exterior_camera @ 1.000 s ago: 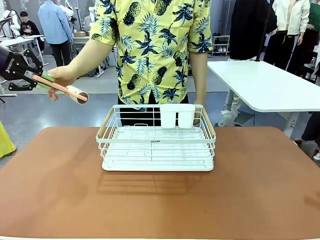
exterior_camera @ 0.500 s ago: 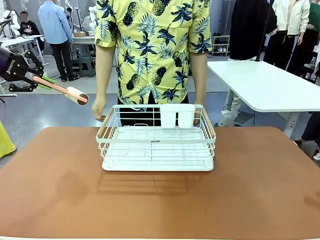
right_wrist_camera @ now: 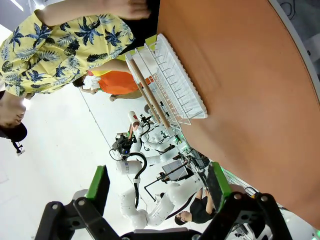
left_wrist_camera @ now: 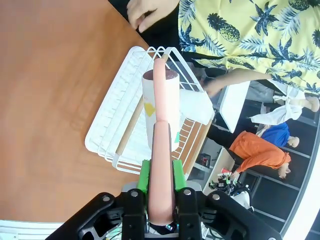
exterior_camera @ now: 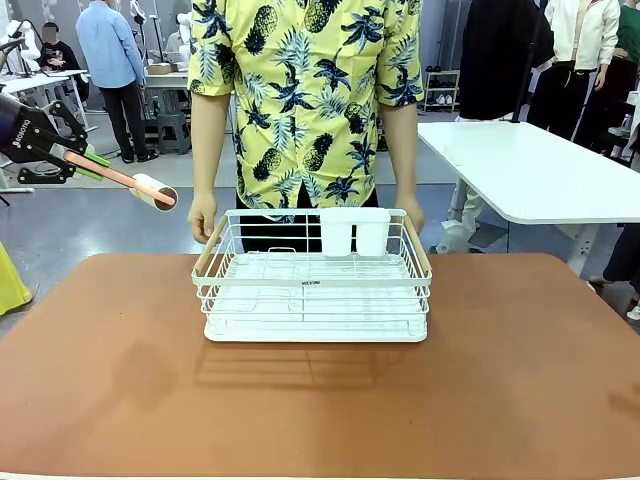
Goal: Clean the table.
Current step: Clean the table with the Lint Roller when the human lifts the Dish drying rack.
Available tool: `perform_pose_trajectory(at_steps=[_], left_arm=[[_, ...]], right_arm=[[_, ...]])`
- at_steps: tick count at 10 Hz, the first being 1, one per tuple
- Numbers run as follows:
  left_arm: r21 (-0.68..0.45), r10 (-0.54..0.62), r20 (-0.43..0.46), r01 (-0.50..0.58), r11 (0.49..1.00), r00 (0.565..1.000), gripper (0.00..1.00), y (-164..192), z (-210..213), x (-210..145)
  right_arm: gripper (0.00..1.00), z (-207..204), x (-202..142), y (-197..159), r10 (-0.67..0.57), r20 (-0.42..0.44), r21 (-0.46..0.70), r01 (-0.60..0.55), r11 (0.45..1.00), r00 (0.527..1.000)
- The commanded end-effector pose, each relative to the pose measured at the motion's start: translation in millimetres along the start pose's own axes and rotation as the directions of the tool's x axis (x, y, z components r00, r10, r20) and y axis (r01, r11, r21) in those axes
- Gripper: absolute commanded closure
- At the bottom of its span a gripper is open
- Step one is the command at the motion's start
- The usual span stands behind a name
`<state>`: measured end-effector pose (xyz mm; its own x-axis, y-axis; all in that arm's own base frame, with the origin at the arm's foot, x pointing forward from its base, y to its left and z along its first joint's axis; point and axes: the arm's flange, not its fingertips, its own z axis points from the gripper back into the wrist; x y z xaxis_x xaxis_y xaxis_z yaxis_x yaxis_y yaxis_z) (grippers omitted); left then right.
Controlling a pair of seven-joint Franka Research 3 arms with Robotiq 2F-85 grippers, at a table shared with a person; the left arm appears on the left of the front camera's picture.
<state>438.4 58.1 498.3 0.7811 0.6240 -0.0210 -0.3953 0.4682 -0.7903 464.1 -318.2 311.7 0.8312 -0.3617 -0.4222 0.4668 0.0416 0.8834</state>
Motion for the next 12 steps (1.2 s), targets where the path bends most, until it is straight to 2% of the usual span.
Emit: perform_pose_trajectory(at_steps=[1,12], left_arm=[[0.007,0.008,0.002,-0.008,1.000,1.000,0.91,-1.5,0.9,-1.2],[0.007,0.008,0.002,-0.008,1.000,1.000,0.91,-1.5,0.9,-1.2]], right_arm=[[0.00,0.2,-2.2,0.4,0.007,-0.001,-0.006,-0.007,1.000,1.000],[0.00,0.2,-2.2,0.4,0.007,-0.001,-0.006,-0.007,1.000,1.000]])
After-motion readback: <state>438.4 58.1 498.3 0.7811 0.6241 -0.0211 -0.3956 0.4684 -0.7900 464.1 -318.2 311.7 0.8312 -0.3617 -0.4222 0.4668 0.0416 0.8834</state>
